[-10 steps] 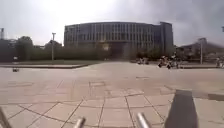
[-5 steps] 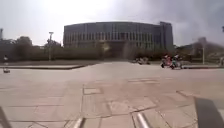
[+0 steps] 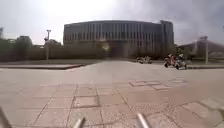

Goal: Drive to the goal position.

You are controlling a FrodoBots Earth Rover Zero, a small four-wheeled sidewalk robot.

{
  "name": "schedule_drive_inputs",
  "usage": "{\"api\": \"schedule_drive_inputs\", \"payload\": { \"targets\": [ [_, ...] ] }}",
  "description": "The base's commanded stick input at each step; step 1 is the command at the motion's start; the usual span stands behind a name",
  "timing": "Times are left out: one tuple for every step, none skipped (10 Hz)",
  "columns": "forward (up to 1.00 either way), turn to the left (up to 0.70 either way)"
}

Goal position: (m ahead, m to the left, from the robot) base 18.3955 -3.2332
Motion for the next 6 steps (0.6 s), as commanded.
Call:
{"api": "schedule_drive_inputs", "payload": {
  "targets": [
    [1.00,0.00],
    [1.00,0.00],
    [1.00,0.00],
    [1.00,0.00],
    [1.00,0.00],
    [1.00,0.00]
  ]
}}
